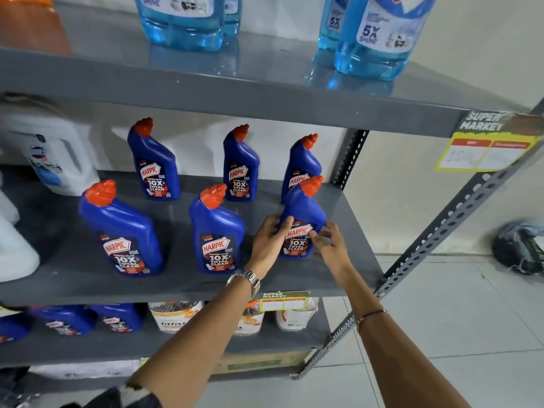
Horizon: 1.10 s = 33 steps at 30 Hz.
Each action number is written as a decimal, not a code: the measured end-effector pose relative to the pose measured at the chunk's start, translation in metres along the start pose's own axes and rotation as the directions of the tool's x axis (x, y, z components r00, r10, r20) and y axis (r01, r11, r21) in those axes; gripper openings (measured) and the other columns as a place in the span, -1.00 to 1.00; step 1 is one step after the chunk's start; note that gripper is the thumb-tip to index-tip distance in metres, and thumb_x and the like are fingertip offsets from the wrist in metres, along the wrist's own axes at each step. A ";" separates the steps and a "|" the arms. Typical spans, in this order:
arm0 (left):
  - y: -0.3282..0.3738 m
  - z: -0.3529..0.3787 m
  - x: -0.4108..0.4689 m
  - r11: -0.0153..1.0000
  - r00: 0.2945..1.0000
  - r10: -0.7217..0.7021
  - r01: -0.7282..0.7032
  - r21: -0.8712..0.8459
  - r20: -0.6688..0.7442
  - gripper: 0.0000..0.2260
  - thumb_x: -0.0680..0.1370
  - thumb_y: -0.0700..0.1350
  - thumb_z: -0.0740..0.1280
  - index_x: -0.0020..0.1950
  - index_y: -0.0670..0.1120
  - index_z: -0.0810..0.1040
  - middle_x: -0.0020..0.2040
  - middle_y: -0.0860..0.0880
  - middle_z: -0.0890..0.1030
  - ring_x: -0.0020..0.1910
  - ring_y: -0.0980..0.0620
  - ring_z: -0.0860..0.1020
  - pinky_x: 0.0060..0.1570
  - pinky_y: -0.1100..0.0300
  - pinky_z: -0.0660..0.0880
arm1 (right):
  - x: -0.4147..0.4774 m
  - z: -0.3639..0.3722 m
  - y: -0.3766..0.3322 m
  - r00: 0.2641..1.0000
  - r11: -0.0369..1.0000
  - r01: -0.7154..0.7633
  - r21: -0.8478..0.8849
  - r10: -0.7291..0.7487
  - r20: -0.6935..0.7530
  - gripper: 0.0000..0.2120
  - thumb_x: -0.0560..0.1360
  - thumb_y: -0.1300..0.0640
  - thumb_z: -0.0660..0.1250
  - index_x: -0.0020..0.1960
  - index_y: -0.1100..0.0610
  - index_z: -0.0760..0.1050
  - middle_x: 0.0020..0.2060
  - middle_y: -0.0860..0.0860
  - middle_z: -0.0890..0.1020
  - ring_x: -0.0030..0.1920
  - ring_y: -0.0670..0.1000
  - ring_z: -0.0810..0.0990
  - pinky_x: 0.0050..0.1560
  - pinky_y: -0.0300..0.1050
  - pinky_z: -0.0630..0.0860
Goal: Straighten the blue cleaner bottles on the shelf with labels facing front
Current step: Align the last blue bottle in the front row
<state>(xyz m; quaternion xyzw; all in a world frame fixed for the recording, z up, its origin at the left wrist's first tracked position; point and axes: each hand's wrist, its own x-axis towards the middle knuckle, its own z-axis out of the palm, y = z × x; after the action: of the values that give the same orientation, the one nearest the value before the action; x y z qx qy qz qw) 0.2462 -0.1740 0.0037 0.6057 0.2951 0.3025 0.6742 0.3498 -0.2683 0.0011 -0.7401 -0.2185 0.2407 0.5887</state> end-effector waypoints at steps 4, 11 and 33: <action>-0.001 -0.009 -0.021 1.000 1.000 0.008 -0.008 0.005 0.012 -0.77 0.51 0.02 0.29 0.10 -0.04 0.47 -0.08 0.09 0.59 -0.13 0.26 0.55 -0.30 0.47 0.50 | -0.021 0.000 0.002 1.000 1.000 -0.016 -0.019 0.016 0.005 -0.66 0.52 0.17 0.26 0.27 0.14 0.30 0.12 0.08 0.46 0.20 0.18 0.51 0.17 0.16 0.52; 0.002 -0.017 -0.044 1.000 0.998 -0.010 0.009 0.023 0.055 -0.74 0.50 0.04 0.29 0.14 -0.03 0.48 -0.05 0.13 0.57 -0.06 0.24 0.54 -0.27 0.44 0.51 | -0.049 -0.001 0.004 1.000 1.000 -0.020 -0.006 0.021 0.012 -0.66 0.54 0.19 0.24 0.29 0.16 0.29 0.27 0.17 0.45 0.17 0.13 0.49 0.05 0.02 0.55; -0.014 -0.009 -0.038 0.966 0.965 -0.244 0.251 -0.069 0.099 -0.58 0.38 0.21 0.35 0.18 0.09 0.45 0.11 0.07 0.55 0.14 0.06 0.51 0.23 -0.13 0.45 | -0.042 -0.002 0.024 0.999 0.998 0.046 0.033 -0.046 -0.008 -0.46 0.40 0.39 0.37 0.33 0.19 0.29 0.19 0.17 0.50 0.20 0.14 0.48 0.18 0.13 0.51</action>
<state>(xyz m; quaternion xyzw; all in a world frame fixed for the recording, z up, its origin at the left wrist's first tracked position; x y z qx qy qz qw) 0.2152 -0.1983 -0.0099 0.5493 0.3255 0.2003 0.7431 0.3186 -0.3001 -0.0180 -0.7260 -0.2293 0.2280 0.6070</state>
